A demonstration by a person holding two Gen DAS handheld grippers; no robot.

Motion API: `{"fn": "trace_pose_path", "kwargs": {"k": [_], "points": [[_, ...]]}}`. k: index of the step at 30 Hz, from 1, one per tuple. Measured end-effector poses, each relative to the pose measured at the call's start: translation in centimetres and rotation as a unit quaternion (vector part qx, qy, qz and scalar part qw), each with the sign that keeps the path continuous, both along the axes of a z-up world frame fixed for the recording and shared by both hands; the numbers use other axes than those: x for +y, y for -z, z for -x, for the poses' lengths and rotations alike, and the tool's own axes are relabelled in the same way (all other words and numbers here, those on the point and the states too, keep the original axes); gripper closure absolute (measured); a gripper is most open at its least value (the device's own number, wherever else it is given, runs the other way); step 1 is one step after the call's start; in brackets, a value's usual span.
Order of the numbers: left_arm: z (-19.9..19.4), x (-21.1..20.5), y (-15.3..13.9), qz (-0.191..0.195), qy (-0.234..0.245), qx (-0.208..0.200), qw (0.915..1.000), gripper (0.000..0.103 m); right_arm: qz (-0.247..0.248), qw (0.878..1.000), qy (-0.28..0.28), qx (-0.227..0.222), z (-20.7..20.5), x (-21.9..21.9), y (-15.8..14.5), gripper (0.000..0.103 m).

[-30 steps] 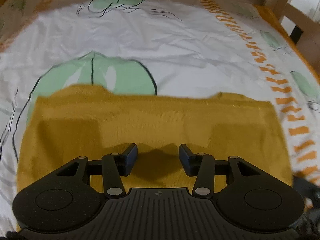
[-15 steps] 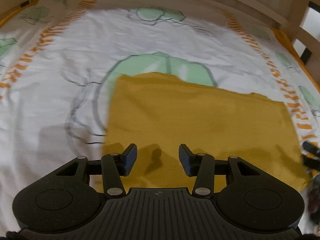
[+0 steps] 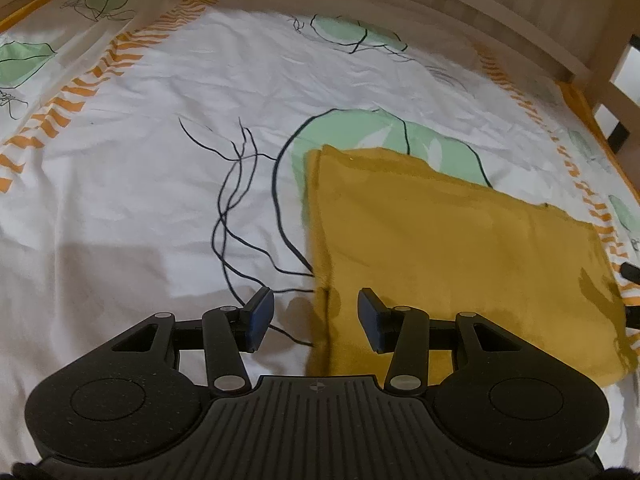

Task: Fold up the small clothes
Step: 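Grasp the sweater side edge with the right gripper, then fold the held side over the sweater and open the right gripper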

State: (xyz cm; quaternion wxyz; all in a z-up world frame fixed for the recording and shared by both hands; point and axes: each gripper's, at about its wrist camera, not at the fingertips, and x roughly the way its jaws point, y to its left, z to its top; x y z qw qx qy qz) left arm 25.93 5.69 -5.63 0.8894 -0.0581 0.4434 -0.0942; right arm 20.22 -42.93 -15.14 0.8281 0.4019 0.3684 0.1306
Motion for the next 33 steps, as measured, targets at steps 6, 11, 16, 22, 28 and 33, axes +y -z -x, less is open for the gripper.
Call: {"fn": "trace_pose_path", "kwargs": {"k": [6,11,16,22,28,33], "points": [[-0.1,1.7,0.2,0.015,-0.002,-0.003,0.9999,0.058,0.074,0.996,0.023,0.039,-0.2,1.1,-1.0,0.078],[0.1,2.8,-0.1,0.022,0.01,-0.004,0.9997,0.058,0.145,0.989,0.022,0.03,-0.4,3.5,-4.4,0.08],[0.1,3.2,0.0,0.022,0.016,0.011,0.9996,0.058,0.176,0.984,0.009,0.021,-2.0,6.7,-8.0,0.08],[0.3,4.1,-0.1,0.034,0.017,0.015,0.9992,0.058,0.179,0.983,-0.037,-0.001,-4.3,12.1,-11.2,0.08],[0.4,5.8,-1.0,0.049,0.0,0.004,0.9988,0.058,0.18,0.98,-0.088,-0.006,-6.7,19.0,-11.9,0.08],[0.3,7.0,-1.2,0.052,-0.015,0.001,0.9985,0.058,0.181,0.975,-0.126,-0.001,-8.4,24.3,-10.7,0.08]]}}
